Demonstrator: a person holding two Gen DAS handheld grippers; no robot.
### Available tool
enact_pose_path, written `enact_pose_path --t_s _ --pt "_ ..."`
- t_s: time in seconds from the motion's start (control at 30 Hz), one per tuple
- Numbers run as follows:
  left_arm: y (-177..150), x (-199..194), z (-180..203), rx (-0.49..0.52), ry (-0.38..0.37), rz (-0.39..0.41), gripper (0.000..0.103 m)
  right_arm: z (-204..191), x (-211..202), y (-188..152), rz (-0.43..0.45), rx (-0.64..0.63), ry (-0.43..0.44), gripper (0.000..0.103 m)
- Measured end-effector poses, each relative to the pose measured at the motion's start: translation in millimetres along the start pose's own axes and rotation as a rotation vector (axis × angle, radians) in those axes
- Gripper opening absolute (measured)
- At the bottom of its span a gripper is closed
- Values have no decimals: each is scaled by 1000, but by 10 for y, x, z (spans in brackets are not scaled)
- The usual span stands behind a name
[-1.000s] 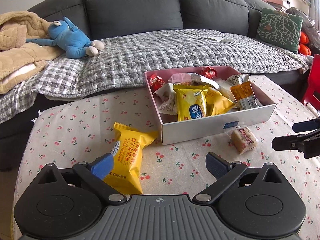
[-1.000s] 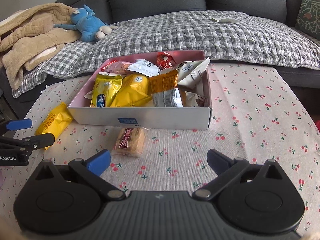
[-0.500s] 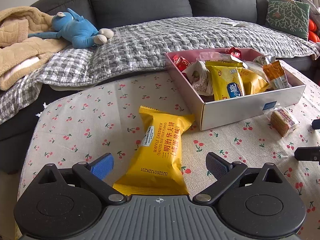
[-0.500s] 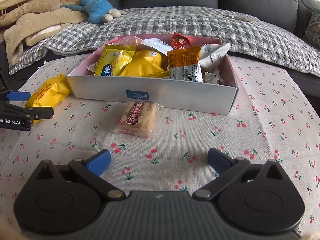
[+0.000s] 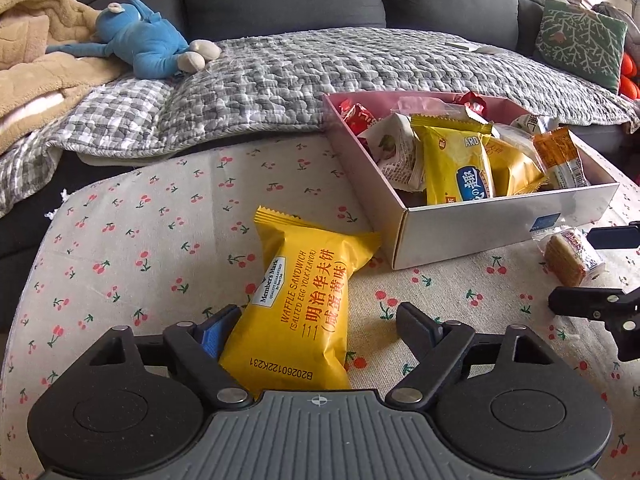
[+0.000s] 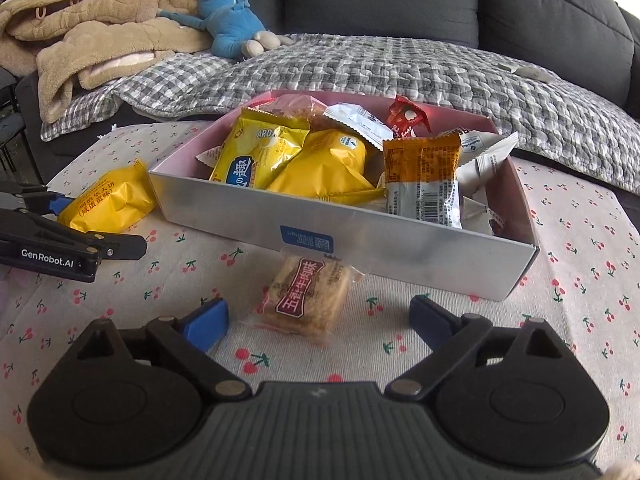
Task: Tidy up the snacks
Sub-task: 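Grasp the yellow waffle pack with the left tool while the right grasps the bread cake, then carry both snacks into the box and open both tools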
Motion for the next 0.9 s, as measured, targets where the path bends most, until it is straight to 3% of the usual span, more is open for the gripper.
enact_pose_path --t_s 0.23,0.4,0.43,0.9 --pt "23 -57 61 -5 4 -18 51 -26 -18 27 5 -25 14 65" --pt "31 -90 60 -37 27 -48 45 -52 -51 34 -5 -32 24 45" --pt "28 -97 55 -43 34 -54 44 -53 -58 34 -9 -34 25 34" --pt "44 -257 30 -92 39 -91 40 71 -238 62 -23 59 54 32"
Point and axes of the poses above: each gripper's, at about its wrist camera, not at the fingertips, and x roughly the way its jaws point, z to its right, y to its top, the point moved 4 cm from there along x, roughly the way its jaws point, and after that the axes turned 13 degrees about y, right-handed, at the moved point
